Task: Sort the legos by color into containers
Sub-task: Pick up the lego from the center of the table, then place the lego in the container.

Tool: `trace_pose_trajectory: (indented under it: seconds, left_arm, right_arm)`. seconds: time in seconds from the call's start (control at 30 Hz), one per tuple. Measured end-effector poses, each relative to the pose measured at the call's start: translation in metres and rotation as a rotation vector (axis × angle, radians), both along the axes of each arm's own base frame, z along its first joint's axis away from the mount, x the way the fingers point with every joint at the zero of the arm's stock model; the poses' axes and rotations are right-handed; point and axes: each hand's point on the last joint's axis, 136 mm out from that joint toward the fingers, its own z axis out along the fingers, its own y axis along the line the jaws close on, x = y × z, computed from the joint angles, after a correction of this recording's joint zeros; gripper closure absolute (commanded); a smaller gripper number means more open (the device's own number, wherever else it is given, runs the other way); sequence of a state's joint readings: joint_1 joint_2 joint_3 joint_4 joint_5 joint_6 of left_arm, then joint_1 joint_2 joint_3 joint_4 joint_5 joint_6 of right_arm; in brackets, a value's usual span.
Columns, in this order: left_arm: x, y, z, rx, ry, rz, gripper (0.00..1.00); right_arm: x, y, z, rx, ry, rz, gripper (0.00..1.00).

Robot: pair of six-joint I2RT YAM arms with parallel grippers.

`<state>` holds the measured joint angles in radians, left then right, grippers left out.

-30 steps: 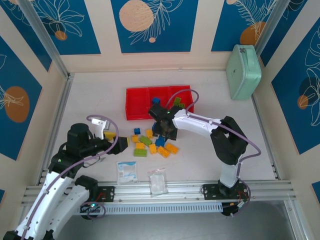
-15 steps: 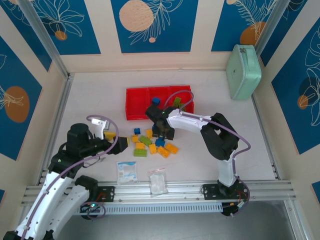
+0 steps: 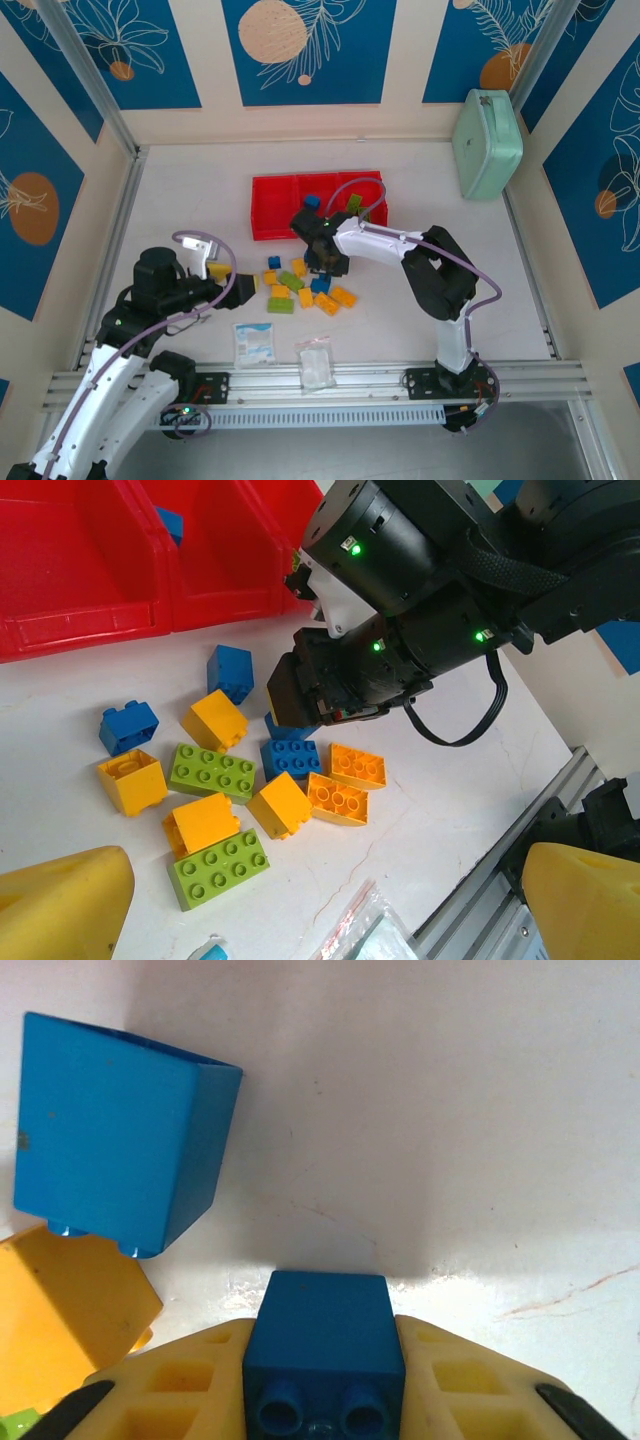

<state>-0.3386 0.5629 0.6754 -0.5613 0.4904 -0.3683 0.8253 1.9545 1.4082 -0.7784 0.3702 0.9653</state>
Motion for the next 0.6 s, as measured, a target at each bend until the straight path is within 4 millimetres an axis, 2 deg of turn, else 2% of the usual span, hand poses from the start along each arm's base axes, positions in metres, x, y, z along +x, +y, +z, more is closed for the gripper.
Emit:
trace_pose_trajectory:
  seconds: [0.17, 0.27, 0.4, 0.53, 0.6]
  left_arm:
    - [0.000, 0.000, 0.000, 0.000, 0.000, 0.000, 0.01]
    - [0.000, 0.000, 0.000, 0.000, 0.000, 0.000, 0.01]
    - [0.000, 0.000, 0.000, 0.000, 0.000, 0.000, 0.01]
    - [0.000, 0.000, 0.000, 0.000, 0.000, 0.000, 0.01]
    - [0.000, 0.000, 0.000, 0.000, -0.001, 0.000, 0.01]
  right_arm:
    - [0.000, 0.000, 0.004, -0.009, 0.000, 0.039, 0.75]
    - [0.005, 0.005, 0.017, 0.006, -0.025, 0.077, 0.77]
    - [0.019, 0.019, 0.055, 0.059, -0.112, 0.155, 0.77]
    - [0.046, 0.036, 0.100, 0.119, -0.227, 0.230, 0.78]
    - [0.059, 0.037, 0.119, 0.135, -0.272, 0.247, 0.78]
